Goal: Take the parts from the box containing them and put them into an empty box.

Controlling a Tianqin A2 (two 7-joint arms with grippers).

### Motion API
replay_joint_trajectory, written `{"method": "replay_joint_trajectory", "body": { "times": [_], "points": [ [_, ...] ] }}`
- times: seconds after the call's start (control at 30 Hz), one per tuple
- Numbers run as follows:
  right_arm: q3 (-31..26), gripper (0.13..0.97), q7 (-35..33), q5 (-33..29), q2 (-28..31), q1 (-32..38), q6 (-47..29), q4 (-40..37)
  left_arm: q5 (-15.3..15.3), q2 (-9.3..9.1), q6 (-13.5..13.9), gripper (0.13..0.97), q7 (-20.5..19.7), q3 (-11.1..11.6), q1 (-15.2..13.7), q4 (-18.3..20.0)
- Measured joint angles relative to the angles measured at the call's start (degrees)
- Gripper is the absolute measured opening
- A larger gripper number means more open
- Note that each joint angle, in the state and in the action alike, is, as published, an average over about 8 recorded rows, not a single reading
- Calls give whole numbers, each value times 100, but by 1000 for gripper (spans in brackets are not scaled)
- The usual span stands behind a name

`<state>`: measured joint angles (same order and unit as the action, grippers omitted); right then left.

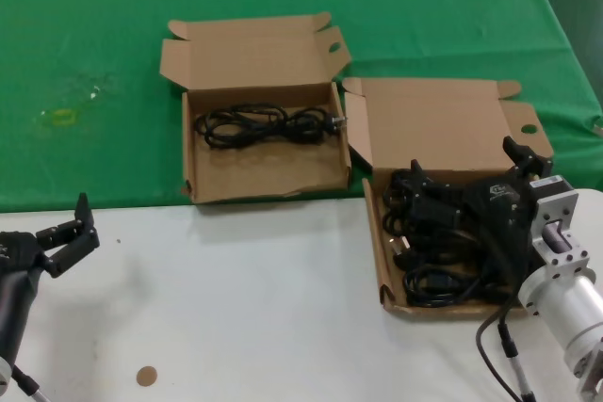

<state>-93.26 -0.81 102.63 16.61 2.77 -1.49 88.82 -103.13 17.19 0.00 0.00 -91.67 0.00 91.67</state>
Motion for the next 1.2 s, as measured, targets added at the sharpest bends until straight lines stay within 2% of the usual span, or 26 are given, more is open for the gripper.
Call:
{"method": "replay_joint_trajectory", "body": {
  "times": [1.2],
  "points": [
    [0,966,0,0,0,0,0,0,0,0,0,966,0,0,0,0]
  ]
}}
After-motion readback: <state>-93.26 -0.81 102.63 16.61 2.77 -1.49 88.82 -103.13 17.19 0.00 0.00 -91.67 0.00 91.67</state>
